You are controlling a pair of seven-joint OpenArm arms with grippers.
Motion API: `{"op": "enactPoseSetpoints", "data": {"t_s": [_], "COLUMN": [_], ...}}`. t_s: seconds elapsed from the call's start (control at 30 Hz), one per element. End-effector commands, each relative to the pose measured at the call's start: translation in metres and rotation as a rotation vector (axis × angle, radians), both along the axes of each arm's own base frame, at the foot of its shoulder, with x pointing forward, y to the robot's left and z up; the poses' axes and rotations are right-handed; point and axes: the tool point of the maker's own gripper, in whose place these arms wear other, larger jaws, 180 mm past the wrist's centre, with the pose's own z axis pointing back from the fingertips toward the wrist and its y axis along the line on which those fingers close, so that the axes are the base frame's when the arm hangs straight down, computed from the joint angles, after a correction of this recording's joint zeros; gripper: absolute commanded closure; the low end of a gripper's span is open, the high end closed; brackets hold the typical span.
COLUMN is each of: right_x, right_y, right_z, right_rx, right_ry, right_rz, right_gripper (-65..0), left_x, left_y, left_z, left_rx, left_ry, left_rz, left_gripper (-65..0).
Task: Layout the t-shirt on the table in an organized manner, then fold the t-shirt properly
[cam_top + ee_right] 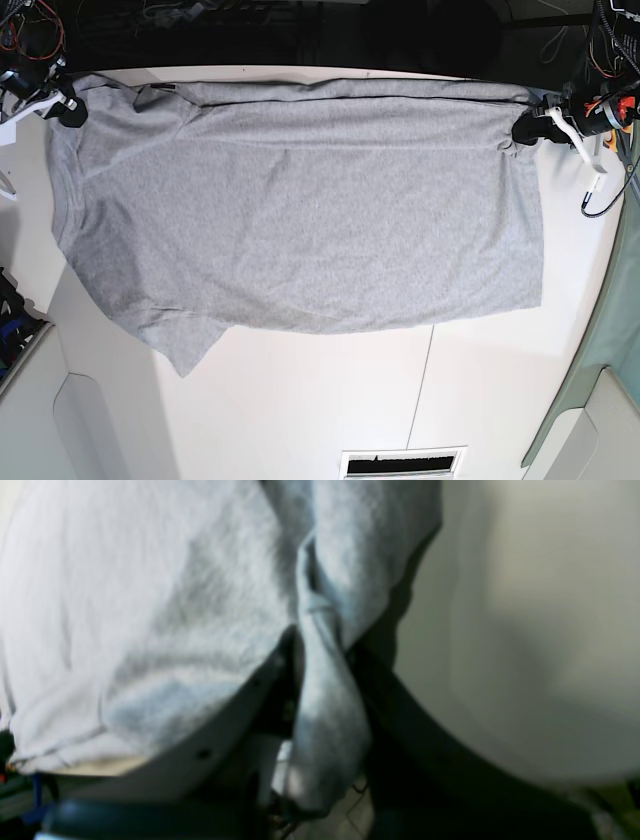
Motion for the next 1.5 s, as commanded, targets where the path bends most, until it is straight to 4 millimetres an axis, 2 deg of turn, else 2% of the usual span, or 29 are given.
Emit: {"op": "enactPoseSetpoints", "data": {"t_s": [0.0,0.1,0.17,0.27,0.33,0.43,0.53,0.7,0.83,0.97,1.1,1.23,1.37,1.47], "right_x": [0.011,0.011,0.011,0.011,0.012,0.016,0.028,0.062,0.102,0.152,0.2,0.232,0.237,0.223], "right_y": [-0.013,-0.014,-0.013,-0.013,-0.014,-0.021,-0.034,-0.047,-0.054,-0.052,-0.051,-0.067,-0.097,-0.115], "right_z": [0.014,0.015,0.015,0.015,0.016,0.025,0.046,0.089,0.116,0.139,0.131,0.108,0.082,0.061], "right_rx": [-0.022,-0.019,-0.017,-0.018,-0.022,-0.043,-0.097,-0.218,-0.251,-0.328,-0.408,-0.48,-0.484,-0.445], "right_ry": [-0.053,-0.057,-0.057,-0.057,-0.059,-0.085,-0.155,-0.293,-0.384,-0.461,-0.42,-0.333,-0.254,-0.206], "right_rz": [-0.018,-0.022,-0.024,-0.024,-0.022,-0.03,-0.048,-0.037,-0.053,-0.04,-0.041,-0.055,-0.101,-0.148], "right_gripper": [0.0,0.0,0.0,-19.8,-26.4,-27.0,-27.0,-27.0,-27.0,-27.0,-27.0,-27.0,-27.0,-27.0], "left_x": [0.009,0.009,0.009,0.009,0.011,0.024,0.038,0.057,0.065,0.07,0.073,0.086,0.108,0.132], "left_y": [0.007,0.007,0.007,0.007,0.008,0.007,0.002,-0.005,-0.001,0.004,0.011,0.017,0.026,0.037], "left_z": [0.009,0.009,0.009,0.01,0.013,0.031,0.056,0.085,0.089,0.09,0.086,0.078,0.06,0.051], "left_rx": [0.013,0.013,0.013,0.013,0.017,0.026,0.041,0.072,0.101,0.136,0.162,0.174,0.192,0.215], "left_ry": [-0.033,-0.036,-0.036,-0.036,-0.045,-0.098,-0.16,-0.265,-0.315,-0.345,-0.347,-0.341,-0.316,-0.318], "left_rz": [-0.005,-0.003,-0.003,-0.004,-0.01,-0.044,-0.105,-0.155,-0.141,-0.135,-0.127,-0.11,-0.089,-0.039], "left_gripper": [0.0,-0.5,-7.8,-21.3,-22.6,-22.6,-22.6,-22.6,-22.6,-22.7,-29.9,-32.1,-32.1,-32.1]}}
